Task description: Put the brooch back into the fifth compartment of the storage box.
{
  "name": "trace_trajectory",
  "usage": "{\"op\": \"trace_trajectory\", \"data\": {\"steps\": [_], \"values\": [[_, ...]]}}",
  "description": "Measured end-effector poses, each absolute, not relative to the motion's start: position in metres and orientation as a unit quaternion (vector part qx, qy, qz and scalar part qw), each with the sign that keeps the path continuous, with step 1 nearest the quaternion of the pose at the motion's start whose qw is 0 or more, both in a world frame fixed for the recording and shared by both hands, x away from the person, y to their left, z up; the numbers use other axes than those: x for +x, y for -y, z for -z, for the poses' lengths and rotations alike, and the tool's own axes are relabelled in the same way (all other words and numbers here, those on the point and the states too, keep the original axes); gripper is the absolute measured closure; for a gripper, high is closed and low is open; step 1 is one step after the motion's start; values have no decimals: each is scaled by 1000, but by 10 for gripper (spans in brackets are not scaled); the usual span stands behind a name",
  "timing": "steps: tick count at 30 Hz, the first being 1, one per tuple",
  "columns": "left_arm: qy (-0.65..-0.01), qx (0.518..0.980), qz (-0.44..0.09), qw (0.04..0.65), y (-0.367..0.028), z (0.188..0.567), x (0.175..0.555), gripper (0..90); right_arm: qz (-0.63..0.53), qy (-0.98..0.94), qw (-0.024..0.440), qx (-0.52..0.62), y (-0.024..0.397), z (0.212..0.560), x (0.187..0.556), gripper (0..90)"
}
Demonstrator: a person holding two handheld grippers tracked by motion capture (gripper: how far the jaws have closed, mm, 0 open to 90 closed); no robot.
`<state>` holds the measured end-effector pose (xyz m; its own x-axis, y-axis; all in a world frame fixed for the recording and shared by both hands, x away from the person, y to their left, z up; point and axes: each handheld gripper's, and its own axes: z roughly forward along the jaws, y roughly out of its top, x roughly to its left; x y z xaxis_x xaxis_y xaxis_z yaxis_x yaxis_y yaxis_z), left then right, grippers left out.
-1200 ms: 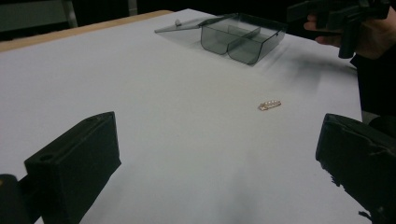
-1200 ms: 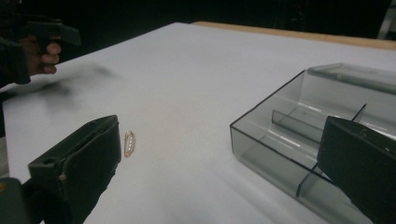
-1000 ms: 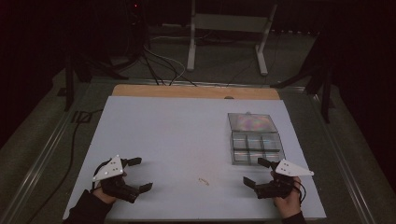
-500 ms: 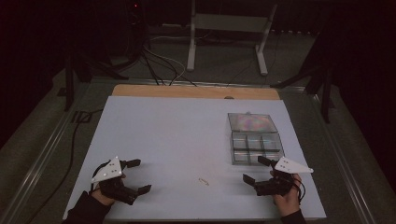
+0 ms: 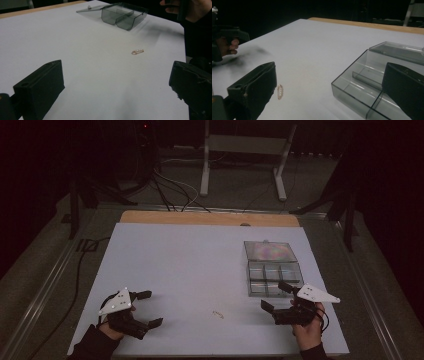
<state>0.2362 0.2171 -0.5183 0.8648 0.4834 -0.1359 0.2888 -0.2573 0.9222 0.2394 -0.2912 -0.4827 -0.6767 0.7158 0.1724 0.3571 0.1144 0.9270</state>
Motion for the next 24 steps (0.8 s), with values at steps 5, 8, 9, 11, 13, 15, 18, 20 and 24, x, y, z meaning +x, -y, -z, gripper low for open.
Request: {"op": "trace_trajectory", "data": {"steps": [5,8,9,11,13,15,18,20,24], "values": [[-248,785,-83,561,-217,519,237,12,-557,-722,169,374,287,474,241,0],[-248,784,-84,562,-218,518,237,12,-557,-723,169,372,283,470,242,0],[-248,784,-84,562,-218,518,237,12,-557,-724,169,370,281,469,243,0],[-249,784,-82,562,-218,519,237,12,-555,-726,171,367,277,467,244,0],[-249,785,-82,561,-217,519,237,12,-556,-728,166,364,273,467,246,0],[-248,785,-82,562,-217,518,238,12,-555,-731,163,363,270,466,248,0],[-248,785,-80,562,-217,519,238,12,-555,-733,157,360,266,466,250,0],[-248,785,-80,562,-217,518,238,12,-557,-734,151,358,263,466,251,0],[-247,786,-80,562,-216,518,238,12,-558,-738,144,351,256,466,254,0]]}}
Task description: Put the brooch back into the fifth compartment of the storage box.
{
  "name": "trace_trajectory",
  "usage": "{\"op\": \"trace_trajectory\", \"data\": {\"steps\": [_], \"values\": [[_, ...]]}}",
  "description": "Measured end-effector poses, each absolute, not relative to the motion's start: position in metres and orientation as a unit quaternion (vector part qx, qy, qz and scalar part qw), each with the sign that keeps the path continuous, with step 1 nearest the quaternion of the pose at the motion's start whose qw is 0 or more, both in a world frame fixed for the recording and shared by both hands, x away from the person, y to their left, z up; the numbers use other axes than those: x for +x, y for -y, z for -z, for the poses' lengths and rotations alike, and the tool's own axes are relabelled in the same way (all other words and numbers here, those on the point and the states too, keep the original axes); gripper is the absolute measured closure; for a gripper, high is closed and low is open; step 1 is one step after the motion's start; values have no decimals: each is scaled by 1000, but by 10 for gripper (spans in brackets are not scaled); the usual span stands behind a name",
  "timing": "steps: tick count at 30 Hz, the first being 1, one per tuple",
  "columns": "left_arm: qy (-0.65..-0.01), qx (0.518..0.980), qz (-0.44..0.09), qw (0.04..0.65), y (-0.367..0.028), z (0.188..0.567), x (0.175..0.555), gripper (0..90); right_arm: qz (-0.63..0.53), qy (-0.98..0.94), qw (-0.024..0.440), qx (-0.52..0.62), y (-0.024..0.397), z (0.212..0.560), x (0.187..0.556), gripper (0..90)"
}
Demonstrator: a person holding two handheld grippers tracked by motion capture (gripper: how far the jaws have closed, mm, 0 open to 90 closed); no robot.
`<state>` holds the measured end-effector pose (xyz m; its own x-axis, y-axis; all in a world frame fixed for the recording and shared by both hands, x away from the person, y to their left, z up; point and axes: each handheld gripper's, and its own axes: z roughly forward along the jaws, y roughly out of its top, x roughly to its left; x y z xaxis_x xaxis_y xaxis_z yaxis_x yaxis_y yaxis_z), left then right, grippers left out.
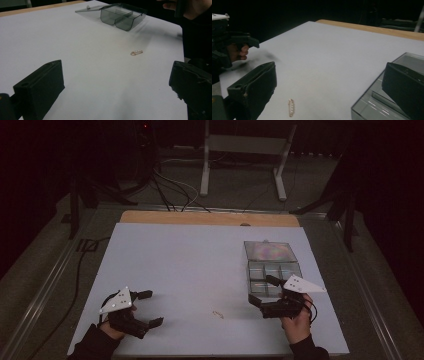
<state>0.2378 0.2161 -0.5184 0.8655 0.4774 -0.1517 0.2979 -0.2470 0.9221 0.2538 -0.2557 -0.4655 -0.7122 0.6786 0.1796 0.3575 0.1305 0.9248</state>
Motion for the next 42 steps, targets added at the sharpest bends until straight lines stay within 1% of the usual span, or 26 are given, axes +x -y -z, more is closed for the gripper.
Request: {"op": "trace_trajectory", "data": {"steps": [13,29,34,36,40,42], "values": [[-243,787,-77,562,-215,518,238,12,-553,-751,122,340,236,470,262,0],[-242,787,-78,562,-214,518,238,12,-543,-775,61,319,205,487,269,0],[-242,787,-78,563,-214,518,238,12,-527,-788,53,315,195,495,269,0],[-241,788,-78,561,-214,518,238,12,-509,-800,59,312,191,497,269,0],[-240,789,-77,560,-213,518,238,12,-494,-809,38,316,184,504,268,0],[-239,791,-77,558,-213,518,238,12,-478,-820,54,310,179,508,267,0]]}}
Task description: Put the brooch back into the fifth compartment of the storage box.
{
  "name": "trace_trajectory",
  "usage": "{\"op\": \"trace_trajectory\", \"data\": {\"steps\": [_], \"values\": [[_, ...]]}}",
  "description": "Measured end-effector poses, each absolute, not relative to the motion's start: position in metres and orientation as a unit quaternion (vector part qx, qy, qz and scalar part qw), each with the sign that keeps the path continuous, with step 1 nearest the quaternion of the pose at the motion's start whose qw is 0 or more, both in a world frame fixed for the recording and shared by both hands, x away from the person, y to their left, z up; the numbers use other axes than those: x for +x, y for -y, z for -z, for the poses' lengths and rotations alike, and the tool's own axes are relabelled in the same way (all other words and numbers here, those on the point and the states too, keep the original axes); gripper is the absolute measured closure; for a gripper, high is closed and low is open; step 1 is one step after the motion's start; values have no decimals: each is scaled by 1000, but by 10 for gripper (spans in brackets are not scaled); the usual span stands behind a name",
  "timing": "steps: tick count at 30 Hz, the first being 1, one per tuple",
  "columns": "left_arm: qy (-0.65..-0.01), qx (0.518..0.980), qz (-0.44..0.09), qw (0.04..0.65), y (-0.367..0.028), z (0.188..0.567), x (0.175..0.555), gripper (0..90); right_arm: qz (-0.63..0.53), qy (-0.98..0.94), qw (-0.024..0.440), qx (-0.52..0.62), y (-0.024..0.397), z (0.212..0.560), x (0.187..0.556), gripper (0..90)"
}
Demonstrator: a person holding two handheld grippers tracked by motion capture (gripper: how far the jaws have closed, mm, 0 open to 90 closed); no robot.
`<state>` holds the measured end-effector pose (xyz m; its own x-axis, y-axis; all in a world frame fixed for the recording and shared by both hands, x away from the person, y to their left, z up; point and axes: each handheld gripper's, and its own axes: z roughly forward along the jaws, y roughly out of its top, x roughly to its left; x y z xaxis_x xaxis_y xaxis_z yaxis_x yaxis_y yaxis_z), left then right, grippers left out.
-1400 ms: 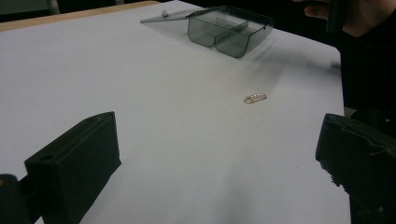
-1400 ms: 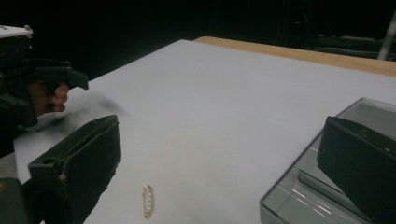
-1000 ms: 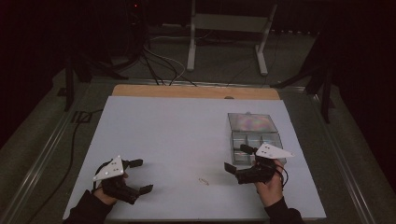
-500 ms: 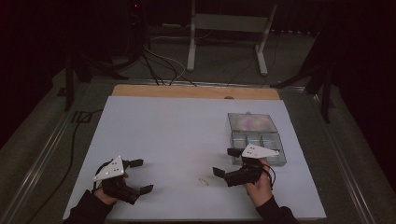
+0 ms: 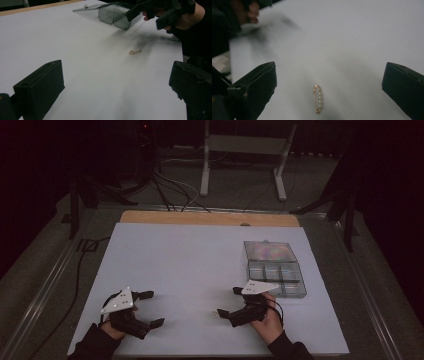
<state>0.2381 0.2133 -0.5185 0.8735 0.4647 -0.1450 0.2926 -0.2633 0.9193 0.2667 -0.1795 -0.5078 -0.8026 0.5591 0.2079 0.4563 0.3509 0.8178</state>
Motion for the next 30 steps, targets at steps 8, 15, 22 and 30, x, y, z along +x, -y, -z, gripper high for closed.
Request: {"op": "trace_trajectory", "data": {"steps": [8,15,22,30], "values": [[-240,788,-76,561,-213,518,238,12,-456,-822,43,338,166,518,265,0],[-239,790,-77,559,-213,518,238,12,-433,-835,44,337,159,523,261,133],[-237,792,-76,558,-212,519,238,12,-404,-844,40,351,158,526,263,350],[-237,791,-76,559,-212,518,239,12,-378,-859,32,343,155,531,262,572]]}}
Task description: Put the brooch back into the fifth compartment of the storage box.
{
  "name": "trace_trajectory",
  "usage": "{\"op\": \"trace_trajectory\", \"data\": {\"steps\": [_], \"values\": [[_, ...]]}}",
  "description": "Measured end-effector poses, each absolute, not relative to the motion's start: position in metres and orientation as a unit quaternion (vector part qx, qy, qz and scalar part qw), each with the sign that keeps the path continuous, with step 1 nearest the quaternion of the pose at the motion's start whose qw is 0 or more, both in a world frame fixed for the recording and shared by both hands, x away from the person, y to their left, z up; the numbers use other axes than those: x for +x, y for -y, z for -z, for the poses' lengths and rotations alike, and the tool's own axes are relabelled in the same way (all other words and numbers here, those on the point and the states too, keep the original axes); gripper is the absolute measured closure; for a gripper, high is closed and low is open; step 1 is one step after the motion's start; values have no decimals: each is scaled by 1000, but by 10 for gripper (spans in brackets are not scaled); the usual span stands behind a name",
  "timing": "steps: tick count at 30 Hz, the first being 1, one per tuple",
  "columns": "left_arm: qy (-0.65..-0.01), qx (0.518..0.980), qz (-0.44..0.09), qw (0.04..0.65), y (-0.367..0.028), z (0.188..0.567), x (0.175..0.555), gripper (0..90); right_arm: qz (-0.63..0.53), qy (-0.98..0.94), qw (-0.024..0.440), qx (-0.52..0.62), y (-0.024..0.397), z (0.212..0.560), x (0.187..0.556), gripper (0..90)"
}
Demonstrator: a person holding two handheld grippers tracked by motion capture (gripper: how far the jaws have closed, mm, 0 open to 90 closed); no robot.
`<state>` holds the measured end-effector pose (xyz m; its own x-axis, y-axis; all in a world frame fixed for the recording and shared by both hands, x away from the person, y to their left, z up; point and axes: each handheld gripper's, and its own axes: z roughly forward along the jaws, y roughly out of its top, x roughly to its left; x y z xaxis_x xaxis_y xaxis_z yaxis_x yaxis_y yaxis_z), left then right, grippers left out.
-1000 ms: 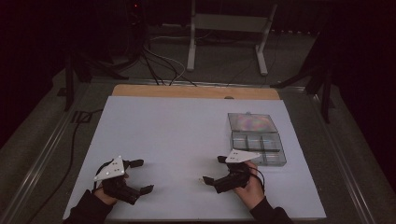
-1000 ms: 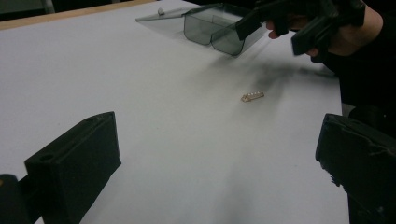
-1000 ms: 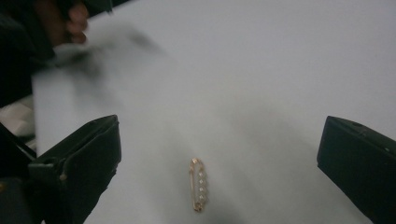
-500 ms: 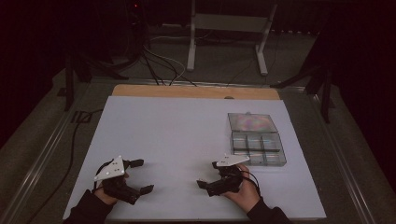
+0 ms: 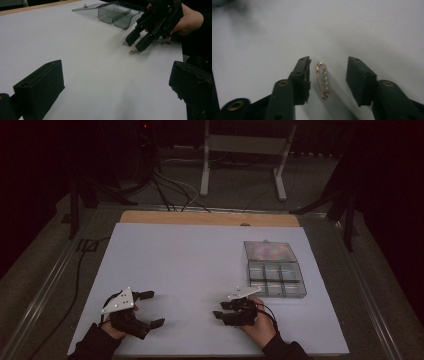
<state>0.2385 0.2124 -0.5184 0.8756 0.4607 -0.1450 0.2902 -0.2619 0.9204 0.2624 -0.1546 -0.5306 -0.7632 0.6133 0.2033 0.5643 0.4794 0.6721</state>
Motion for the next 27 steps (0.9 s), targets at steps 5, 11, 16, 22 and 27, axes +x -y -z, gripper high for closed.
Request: {"op": "trace_trajectory", "data": {"steps": [5,11,16,22,27], "values": [[-237,791,-76,559,-212,518,239,12,-367,-865,45,339,152,530,262,657],[-236,791,-76,559,-212,518,239,12,-347,-877,73,325,147,528,256,778],[-236,791,-75,559,-212,519,239,12,-333,-886,98,308,141,528,250,845],[-236,791,-74,560,-212,518,239,12,-326,-889,113,301,138,527,247,856],[-236,791,-73,560,-212,519,239,12,-334,-886,110,302,140,522,247,856]]}}
